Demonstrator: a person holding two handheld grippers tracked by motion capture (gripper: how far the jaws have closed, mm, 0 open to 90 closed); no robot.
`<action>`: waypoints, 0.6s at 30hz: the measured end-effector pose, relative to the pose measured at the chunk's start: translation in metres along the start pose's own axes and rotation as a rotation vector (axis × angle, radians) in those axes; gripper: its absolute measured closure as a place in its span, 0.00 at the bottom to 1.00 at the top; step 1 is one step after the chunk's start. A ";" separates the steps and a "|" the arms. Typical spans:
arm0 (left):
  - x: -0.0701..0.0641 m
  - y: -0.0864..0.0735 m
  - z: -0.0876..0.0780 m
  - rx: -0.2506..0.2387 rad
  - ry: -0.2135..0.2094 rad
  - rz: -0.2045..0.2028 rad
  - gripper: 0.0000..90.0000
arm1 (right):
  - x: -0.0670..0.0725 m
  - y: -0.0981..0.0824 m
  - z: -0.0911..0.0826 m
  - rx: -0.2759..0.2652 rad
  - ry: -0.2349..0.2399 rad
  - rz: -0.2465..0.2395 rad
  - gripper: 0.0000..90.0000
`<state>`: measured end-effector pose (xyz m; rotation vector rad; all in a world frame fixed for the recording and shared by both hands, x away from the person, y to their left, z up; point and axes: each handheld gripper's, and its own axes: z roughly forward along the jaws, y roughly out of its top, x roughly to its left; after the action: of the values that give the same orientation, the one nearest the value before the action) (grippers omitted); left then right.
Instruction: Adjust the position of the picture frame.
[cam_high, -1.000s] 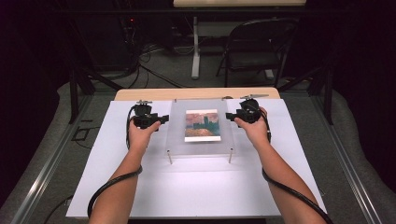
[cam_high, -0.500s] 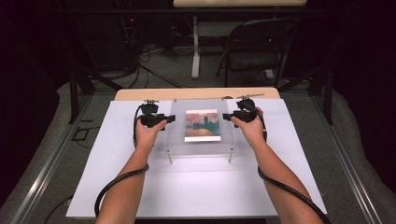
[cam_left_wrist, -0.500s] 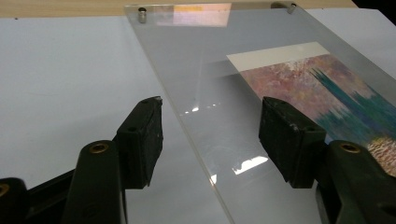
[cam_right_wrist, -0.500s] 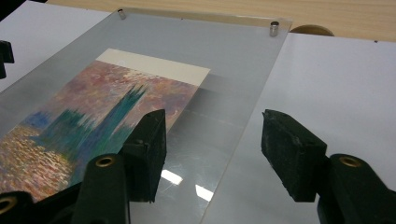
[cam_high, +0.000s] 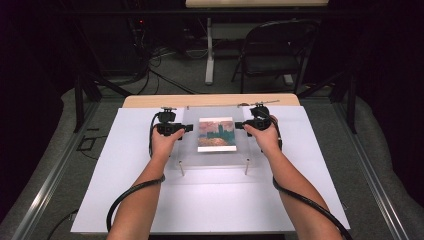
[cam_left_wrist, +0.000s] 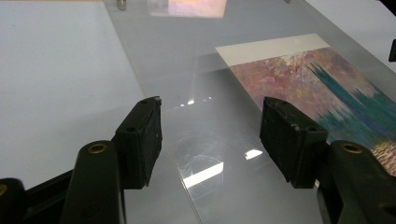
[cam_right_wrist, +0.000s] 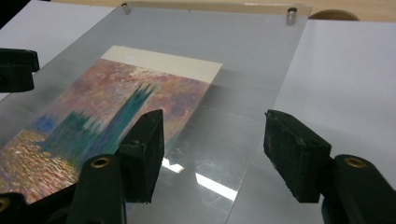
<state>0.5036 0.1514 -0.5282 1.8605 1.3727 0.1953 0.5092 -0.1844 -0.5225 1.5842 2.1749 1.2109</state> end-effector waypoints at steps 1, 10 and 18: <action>0.000 0.000 0.000 0.000 0.000 0.000 0.43 | 0.000 0.000 0.000 0.000 0.000 0.000 0.42; 0.004 -0.004 0.005 0.019 -0.013 -0.033 0.43 | -0.003 -0.005 0.007 0.036 0.011 0.020 0.41; 0.006 -0.004 0.007 0.016 -0.025 -0.056 0.41 | -0.006 -0.006 0.011 0.039 0.025 0.049 0.40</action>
<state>0.5070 0.1537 -0.5377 1.8297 1.4112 0.1324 0.5142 -0.1850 -0.5353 1.6563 2.2001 1.2158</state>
